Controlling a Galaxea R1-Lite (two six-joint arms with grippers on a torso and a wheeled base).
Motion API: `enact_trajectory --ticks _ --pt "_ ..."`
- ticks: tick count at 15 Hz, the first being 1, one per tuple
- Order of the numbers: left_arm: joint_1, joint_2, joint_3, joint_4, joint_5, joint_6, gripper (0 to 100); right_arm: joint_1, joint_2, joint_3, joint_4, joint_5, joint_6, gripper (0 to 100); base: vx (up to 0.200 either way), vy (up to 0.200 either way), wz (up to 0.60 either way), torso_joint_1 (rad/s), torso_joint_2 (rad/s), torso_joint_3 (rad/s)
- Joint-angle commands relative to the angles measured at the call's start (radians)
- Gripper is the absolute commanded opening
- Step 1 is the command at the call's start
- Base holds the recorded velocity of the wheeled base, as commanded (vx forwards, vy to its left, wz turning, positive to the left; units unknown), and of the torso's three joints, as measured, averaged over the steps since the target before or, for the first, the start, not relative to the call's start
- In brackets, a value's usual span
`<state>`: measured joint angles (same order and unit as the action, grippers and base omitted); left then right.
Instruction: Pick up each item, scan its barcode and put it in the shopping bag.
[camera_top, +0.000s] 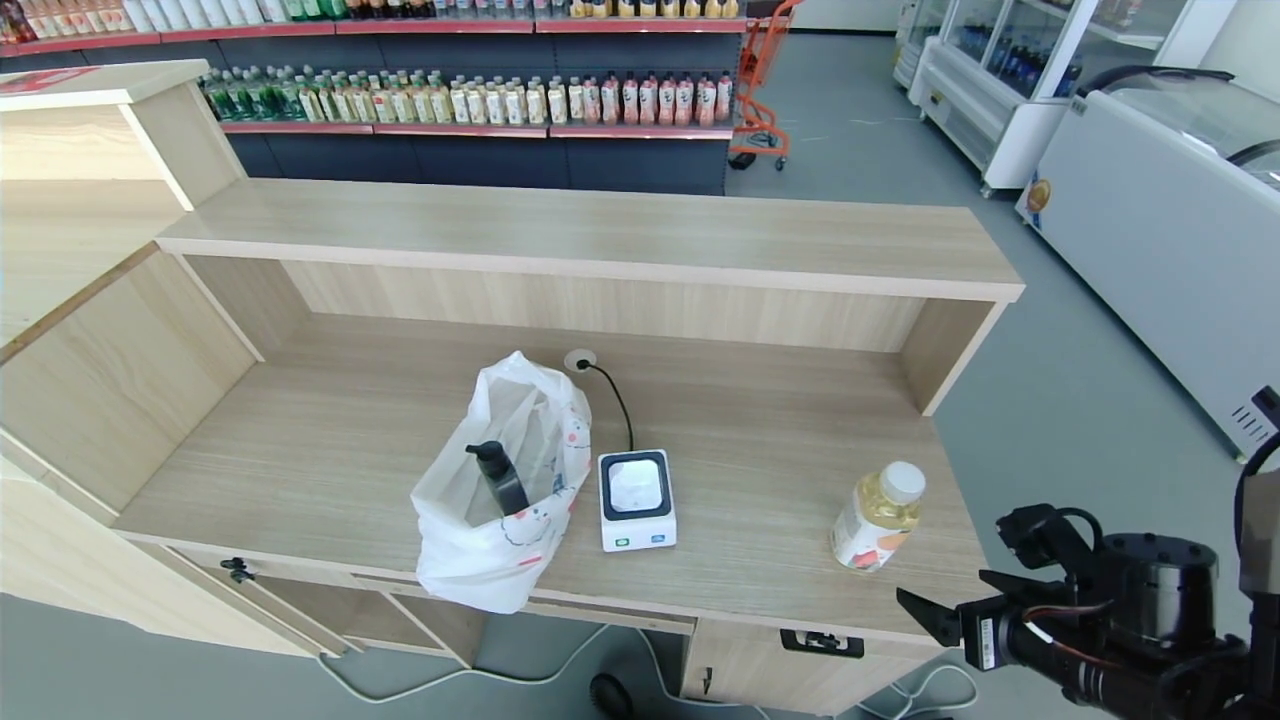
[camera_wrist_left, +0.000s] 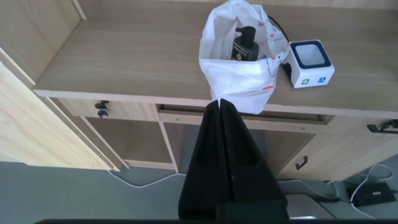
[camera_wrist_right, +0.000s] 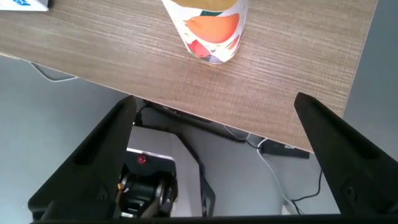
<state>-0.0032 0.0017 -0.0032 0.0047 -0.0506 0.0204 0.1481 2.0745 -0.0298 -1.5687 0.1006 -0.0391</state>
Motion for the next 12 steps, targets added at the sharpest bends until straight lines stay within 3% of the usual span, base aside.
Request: enact_trajectory --ticks 1,12 --pt "0.0 0.0 0.0 0.0 0.0 0.0 0 0.008 0.056 -0.038 -0.002 -0.001 0.004 100 0.0 0.0 0.0 0.0 0.0 0.0" --pt "0.0 0.0 0.0 0.0 0.0 0.001 0 0.041 0.141 -0.239 -0.002 -0.022 0.004 100 0.0 0.0 0.0 0.0 0.0 0.0"
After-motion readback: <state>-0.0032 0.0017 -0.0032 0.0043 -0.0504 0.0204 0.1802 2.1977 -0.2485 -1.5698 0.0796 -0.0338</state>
